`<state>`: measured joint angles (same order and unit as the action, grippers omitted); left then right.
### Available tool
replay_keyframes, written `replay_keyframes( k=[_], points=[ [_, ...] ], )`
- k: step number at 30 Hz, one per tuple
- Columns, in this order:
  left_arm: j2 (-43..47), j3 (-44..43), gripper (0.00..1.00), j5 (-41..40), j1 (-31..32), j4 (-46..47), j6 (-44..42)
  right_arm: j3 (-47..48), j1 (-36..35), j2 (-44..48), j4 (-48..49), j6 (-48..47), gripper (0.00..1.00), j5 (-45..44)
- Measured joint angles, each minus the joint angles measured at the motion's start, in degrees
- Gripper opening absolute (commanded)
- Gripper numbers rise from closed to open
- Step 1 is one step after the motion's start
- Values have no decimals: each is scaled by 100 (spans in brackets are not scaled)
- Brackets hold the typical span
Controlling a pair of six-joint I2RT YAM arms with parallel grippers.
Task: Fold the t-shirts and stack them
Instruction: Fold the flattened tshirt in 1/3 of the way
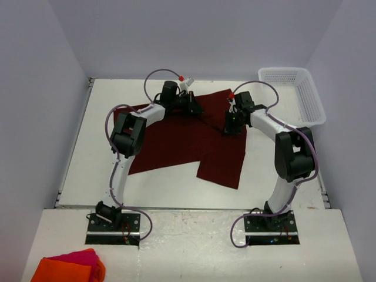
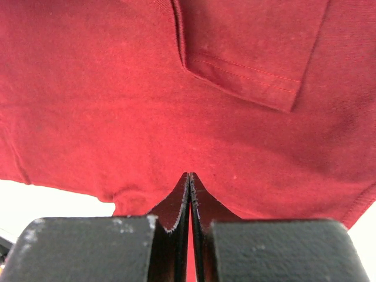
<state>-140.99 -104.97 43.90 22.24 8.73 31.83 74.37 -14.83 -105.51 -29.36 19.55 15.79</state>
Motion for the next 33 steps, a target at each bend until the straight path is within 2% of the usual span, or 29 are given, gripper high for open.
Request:
replay_keyframes(
  k=[1, 4, 6, 7, 8, 9, 10, 11, 12, 15, 17, 18, 21, 22, 23, 24, 28, 33],
  points=[
    [76, 55, 0, 4, 11, 37, -4, 0, -15, -11, 2, 0, 0, 11],
    [304, 275, 10, 37, 50, 188, -9, 0, -24, -13, 0, -4, 0, 20],
    [531, 636, 28, 39, 85, 291, -2, 0, -24, -13, 4, -7, 0, 20],
    [710, 966, 27, 24, 111, 413, 22, 0, -24, -13, -4, -9, 0, 17],
    [964, 1427, 34, -22, 140, 487, 50, 0, -24, -13, 0, -13, 0, 17],
    [1228, 1939, 55, -103, 177, 671, 79, 0, -24, -13, -9, -20, 0, 15],
    [1550, 2531, 69, -201, 216, 813, 111, 0, -24, -13, -13, -26, 0, 15],
    [1897, 3143, 98, -308, 269, 892, 199, 0, -24, -13, -15, -28, 0, 13],
    [2190, 3613, 100, -402, 323, 929, 232, 0, -24, -13, -20, -31, 0, 13],
    [3191, 4964, 98, -1023, 555, 1071, 356, 0, -24, -13, -9, -24, 0, 24],
    [3816, 5447, 93, -1416, 691, 1019, 348, 35, -24, -15, -13, -7, 0, 28],
    [4116, 5528, 90, -1676, 758, 890, 343, 70, -24, -20, -22, 9, 0, 31],
    [4588, 5189, 68, -2269, 850, 514, 264, 393, -24, -116, -142, 90, 0, -42],
    [4601, 4918, 27, -2463, 850, 308, 186, 562, -22, -188, -190, 96, 0, -94],
    [4590, 4647, 6, -2627, 844, 57, 133, 750, -22, -262, -282, 98, 0, -199],
    [4570, 4354, 0, -2809, 831, -232, 31, 949, -22, -352, -337, 92, 0, -363],
    [4524, 3578, 0, -3355, 693, -1189, -251, 1394, 35, -555, -507, 59, 0, -1023],
    [4463, 3552, 0, -3775, -101, -2050, -258, 970, 157, -367, -367, 90, 0, -848]
  ],
)
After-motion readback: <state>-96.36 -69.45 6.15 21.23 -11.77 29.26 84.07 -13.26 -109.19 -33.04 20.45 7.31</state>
